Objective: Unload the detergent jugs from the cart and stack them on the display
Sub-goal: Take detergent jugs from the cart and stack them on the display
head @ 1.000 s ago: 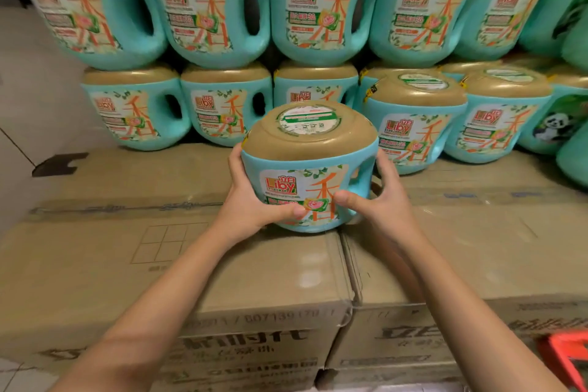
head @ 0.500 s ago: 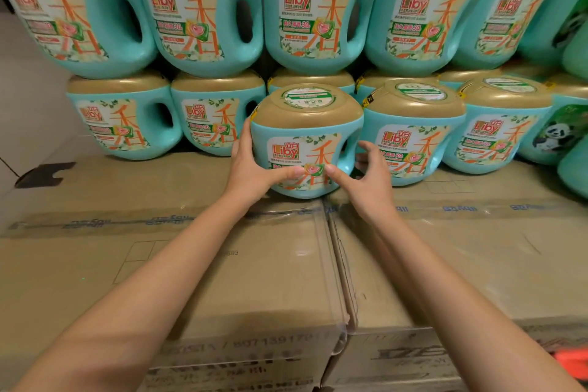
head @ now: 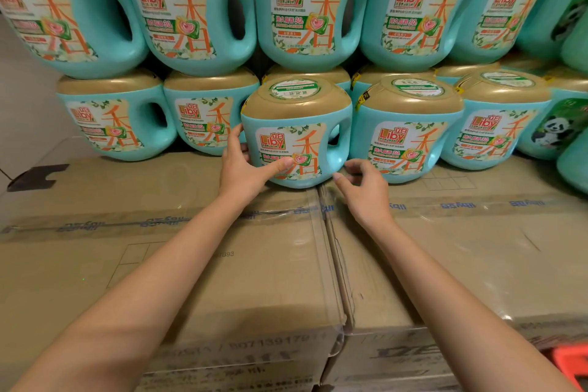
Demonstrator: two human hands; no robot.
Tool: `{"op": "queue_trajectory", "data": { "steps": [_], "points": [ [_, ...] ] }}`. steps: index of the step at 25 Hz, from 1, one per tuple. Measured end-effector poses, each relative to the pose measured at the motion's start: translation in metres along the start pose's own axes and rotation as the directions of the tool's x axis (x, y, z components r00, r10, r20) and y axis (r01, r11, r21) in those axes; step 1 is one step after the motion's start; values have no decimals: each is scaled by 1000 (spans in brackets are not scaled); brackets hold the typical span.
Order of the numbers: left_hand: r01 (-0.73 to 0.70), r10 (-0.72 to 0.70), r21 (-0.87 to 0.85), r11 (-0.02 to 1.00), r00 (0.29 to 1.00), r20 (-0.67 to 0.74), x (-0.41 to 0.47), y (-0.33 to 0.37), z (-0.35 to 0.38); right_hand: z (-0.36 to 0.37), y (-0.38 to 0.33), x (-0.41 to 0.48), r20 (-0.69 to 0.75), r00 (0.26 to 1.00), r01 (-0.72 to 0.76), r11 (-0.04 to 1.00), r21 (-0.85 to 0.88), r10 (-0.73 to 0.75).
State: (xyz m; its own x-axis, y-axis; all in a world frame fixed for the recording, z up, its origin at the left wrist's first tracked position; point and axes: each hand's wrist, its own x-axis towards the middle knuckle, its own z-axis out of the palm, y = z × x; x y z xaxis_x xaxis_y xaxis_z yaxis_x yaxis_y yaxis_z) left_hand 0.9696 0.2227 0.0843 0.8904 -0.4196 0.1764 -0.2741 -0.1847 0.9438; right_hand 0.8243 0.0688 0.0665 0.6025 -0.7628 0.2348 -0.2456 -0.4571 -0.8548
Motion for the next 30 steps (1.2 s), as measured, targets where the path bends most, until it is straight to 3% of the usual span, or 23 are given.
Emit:
{"op": "queue_trajectory", "data": {
  "steps": [7,12,16,22,27,30],
  "points": [
    [86,-78,60,995,989,-127,-36,17,-6,-36,-2,-37,-36,999,11,984,180,-5],
    [-24,65,-268,963,987,146,-113,49,14,-81,-5,-91,-163,985,10,930,367,53],
    [29,85,-395,918,959,269,-170,66,46,-134,17,-148,-247,964,4,923,384,99],
    [142,79,-433,890,888,454,-249,99,151,-241,80,-223,-410,893,-55,951,303,183],
    [213,112,-409,887,761,639,-328,127,266,-347,142,-278,-512,821,-162,962,219,255],
    [228,134,-373,900,669,731,-364,136,330,-403,179,-306,-613,719,-226,944,240,328]
  ]
}}
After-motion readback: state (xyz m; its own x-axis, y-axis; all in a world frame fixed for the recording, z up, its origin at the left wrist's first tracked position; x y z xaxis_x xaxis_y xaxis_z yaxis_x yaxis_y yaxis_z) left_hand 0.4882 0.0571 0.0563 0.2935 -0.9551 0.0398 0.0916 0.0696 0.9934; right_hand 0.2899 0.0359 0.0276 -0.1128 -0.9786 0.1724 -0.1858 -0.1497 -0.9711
